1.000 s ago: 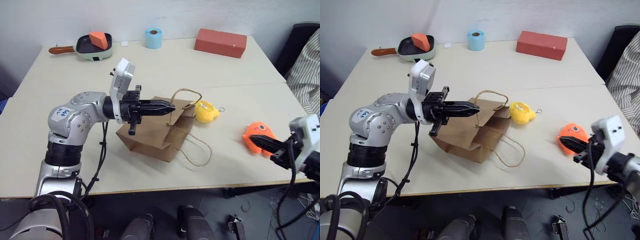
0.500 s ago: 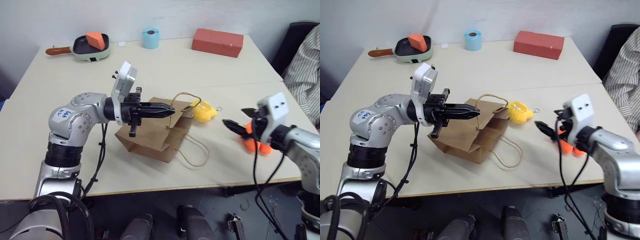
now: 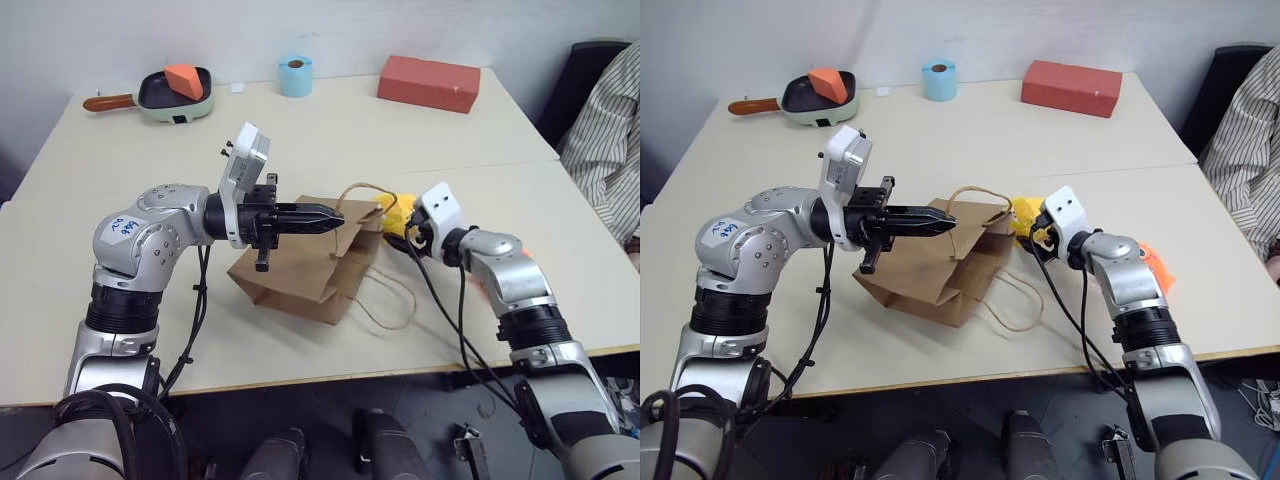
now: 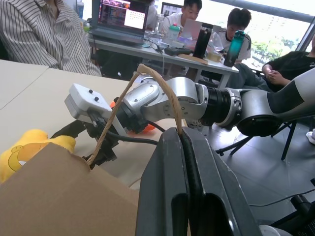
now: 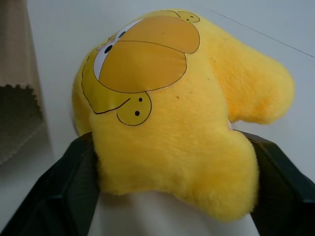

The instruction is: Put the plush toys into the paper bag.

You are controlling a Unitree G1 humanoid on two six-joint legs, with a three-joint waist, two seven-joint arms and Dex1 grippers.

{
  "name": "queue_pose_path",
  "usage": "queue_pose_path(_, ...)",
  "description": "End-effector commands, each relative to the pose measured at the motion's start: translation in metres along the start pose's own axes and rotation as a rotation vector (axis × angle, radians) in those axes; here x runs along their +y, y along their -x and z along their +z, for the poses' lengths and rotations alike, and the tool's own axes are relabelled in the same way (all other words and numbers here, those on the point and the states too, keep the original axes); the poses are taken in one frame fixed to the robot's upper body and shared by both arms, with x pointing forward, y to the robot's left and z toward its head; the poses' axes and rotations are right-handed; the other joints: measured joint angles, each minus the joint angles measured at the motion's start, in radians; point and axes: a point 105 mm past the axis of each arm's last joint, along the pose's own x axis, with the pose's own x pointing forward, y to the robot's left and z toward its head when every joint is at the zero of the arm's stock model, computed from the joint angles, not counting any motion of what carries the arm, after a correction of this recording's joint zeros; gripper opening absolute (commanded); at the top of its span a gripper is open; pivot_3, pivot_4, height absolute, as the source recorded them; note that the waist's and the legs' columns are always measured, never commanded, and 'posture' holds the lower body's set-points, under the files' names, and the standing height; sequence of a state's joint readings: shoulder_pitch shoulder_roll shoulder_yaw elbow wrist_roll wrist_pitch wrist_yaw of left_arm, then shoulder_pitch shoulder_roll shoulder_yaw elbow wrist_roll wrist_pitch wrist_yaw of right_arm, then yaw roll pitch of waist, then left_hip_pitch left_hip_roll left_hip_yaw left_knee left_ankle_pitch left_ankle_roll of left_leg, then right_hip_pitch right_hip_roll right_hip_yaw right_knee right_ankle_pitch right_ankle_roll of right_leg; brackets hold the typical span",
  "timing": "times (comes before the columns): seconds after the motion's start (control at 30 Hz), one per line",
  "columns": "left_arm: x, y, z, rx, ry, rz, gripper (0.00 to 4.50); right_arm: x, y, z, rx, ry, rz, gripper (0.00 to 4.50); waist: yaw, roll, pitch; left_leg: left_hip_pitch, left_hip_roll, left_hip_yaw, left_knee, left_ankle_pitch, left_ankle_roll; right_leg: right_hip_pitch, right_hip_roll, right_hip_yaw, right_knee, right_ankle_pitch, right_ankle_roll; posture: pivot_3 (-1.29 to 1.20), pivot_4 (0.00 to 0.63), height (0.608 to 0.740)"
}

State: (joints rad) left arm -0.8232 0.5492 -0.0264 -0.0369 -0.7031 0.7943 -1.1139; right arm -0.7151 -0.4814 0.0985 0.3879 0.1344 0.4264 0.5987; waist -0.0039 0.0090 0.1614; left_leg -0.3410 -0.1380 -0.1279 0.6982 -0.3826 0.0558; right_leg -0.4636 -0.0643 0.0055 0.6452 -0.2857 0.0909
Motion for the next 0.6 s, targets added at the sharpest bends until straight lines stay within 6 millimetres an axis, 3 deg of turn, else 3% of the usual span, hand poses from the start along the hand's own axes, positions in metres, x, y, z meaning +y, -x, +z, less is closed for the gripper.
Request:
queue_pose_path(0.03,-0.004,0.003,0.012,-0.007,-0.064,0.003,0.0,-0.013,0.01,0.006,-0.038,0.001,-0.044,2.5,0.0,0.0,0.0,0.0,0.0,0.0,0.0,0.0,0.0,0.0,0.0,0.0,0.0,0.0,0.0,0.0,0.15,0.74)
queue_pose_path(0.2,-0.004,0.0,0.012,-0.009,-0.063,0.002,0.0,-0.033,0.047,0.008,-0.065,-0.011,-0.104,0.85,0.007,0.0,0.0,-0.002,0.0,-0.001,0.0,0.0,0.0,0.0,0.0,-0.001,0.0,0.0,0.0,0.0,0.15,0.74)
queue_pose_path(0.3,-0.004,0.0,0.012,-0.01,-0.062,-0.002,0.0,-0.03,0.081,0.016,-0.11,-0.02,-0.066,0.16,0.007,0.0,0.0,-0.004,0.0,-0.002,0.001,0.0,0.0,-0.001,-0.001,-0.002,0.0,0.0,0.0,0.0,0.15,0.74)
queue_pose_path(0.43,-0.004,0.0,0.011,-0.01,-0.059,-0.011,0.0,0.013,0.126,0.035,-0.172,-0.038,0.142,0.1,0.004,0.0,0.0,-0.004,0.001,-0.002,0.001,0.0,0.0,-0.002,0.0,-0.002,0.0,0.0,0.0,0.0,0.15,0.74)
queue_pose_path(0.5,-0.004,-0.001,0.011,-0.012,-0.058,-0.017,0.0,0.029,0.134,0.034,-0.15,-0.034,0.195,0.1,0.001,0.0,0.0,-0.003,0.001,-0.002,0.0,0.0,0.0,-0.002,0.002,0.001,0.0,0.0,0.0,0.0,0.15,0.74)
queue_pose_path(0.6,-0.004,-0.003,0.012,-0.018,-0.056,-0.028,0.0,0.046,0.127,0.035,-0.125,-0.002,0.222,0.1,0.004,0.0,0.0,-0.001,0.001,-0.002,0.0,0.0,-0.001,-0.001,0.002,0.002,-0.001,0.0,0.0,0.0,0.15,0.74)
